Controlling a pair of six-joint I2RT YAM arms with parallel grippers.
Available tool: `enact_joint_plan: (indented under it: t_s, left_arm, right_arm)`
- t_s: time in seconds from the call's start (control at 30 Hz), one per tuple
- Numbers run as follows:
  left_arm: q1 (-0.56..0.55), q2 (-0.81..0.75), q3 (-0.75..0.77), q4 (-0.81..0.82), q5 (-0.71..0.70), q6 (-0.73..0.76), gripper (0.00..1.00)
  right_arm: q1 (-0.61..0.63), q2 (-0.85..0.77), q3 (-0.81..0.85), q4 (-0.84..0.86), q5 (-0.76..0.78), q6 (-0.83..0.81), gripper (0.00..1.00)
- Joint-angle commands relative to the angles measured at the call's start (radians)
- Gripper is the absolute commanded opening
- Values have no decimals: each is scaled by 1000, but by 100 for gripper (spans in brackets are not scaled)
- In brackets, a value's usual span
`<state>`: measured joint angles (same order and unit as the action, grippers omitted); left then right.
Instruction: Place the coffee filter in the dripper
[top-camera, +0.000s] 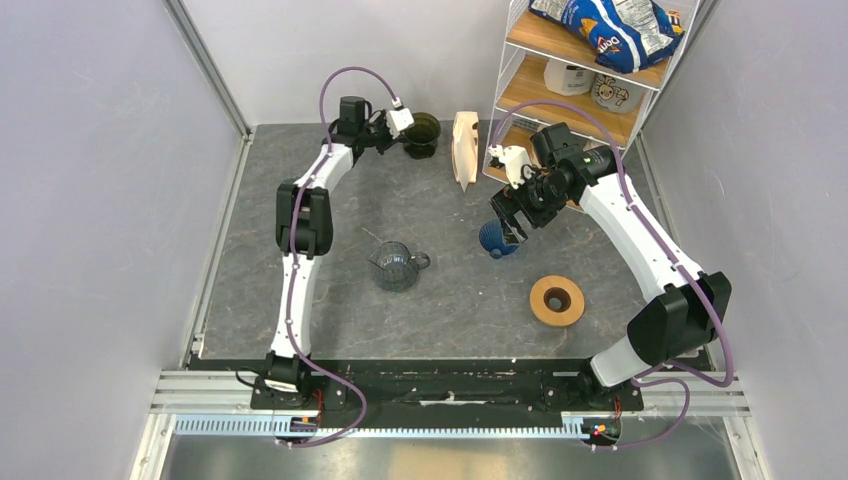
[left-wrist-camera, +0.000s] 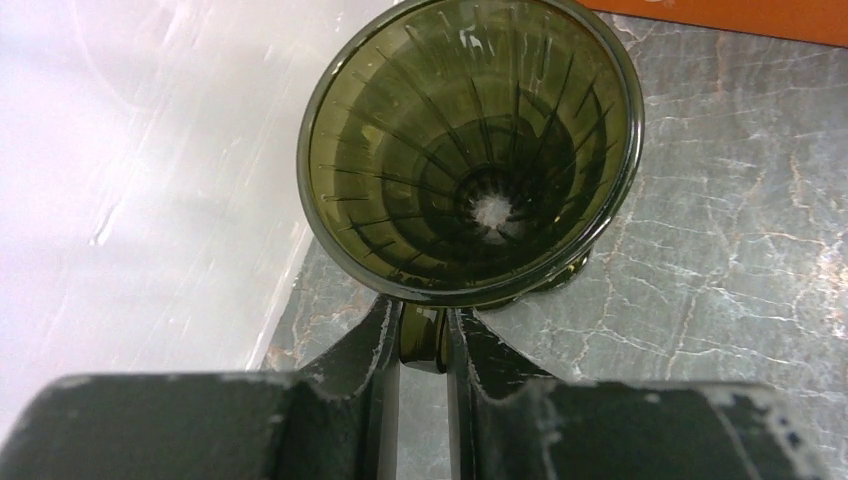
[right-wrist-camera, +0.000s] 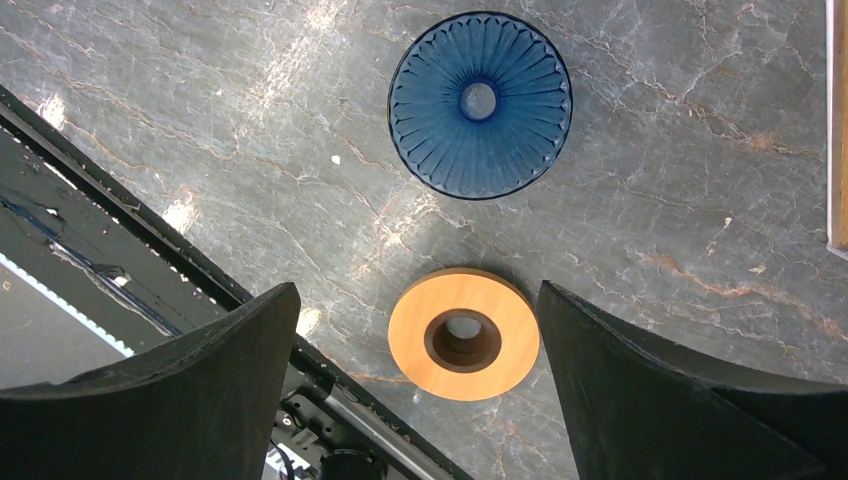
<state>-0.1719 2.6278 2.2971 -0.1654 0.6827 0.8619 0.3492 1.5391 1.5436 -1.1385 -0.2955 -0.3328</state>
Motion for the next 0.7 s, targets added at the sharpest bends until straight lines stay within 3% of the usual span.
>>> enact_joint_plan:
  t_s: [0.0, 0.17, 0.37, 0.67]
  left_arm:
    - [-3, -84, -48, 10, 23, -26, 13]
    - [-3, -116, -76, 12, 16, -78, 2]
    - [17, -240, -180, 76, 3, -285, 2]
    - [84, -619, -546, 159, 49, -417, 2]
  right_arm:
    - [-5, -4, 33, -4, -20, -6, 97]
    - [-5, -1, 36, 0, -28, -3, 97]
    - [-5, -3, 39, 3, -41, 3, 97]
    - [-4, 14, 71, 24, -121, 25, 97]
